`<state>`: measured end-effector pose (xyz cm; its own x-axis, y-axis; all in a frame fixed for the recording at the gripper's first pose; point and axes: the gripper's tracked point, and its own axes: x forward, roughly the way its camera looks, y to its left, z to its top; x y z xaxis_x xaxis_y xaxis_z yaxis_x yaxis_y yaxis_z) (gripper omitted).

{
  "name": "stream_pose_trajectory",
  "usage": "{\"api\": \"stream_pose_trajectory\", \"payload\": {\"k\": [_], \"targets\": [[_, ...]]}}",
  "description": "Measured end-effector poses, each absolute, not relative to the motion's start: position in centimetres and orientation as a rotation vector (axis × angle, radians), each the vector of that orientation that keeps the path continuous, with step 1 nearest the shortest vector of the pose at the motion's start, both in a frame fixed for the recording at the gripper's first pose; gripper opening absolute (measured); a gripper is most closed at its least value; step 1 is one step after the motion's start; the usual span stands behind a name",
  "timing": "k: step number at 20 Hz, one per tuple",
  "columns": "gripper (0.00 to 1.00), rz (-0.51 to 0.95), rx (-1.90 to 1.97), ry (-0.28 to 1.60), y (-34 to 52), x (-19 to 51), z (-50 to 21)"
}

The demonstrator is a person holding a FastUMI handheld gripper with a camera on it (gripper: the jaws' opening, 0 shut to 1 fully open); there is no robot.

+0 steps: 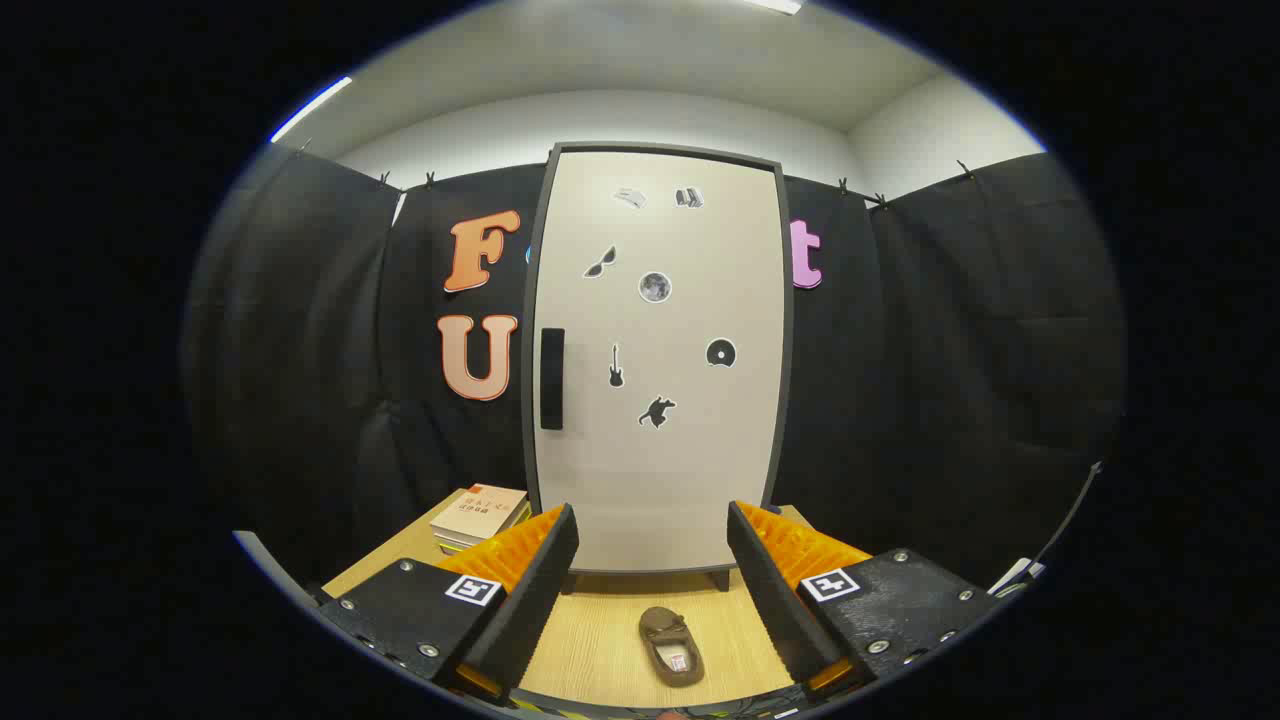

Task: Open the shoe cabinet door, grab the shoes and put them into the shoe cabinet, then close the shoe cabinet door.

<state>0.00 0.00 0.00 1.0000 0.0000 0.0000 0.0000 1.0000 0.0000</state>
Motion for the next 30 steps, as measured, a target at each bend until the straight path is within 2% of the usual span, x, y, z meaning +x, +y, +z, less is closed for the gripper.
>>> {"api": "stream_pose_trajectory", "payload": {"k": [30], "targets": [[0.93, 0.016, -0.001, 0.01, 1.0, 1.6, 0.2]]}}
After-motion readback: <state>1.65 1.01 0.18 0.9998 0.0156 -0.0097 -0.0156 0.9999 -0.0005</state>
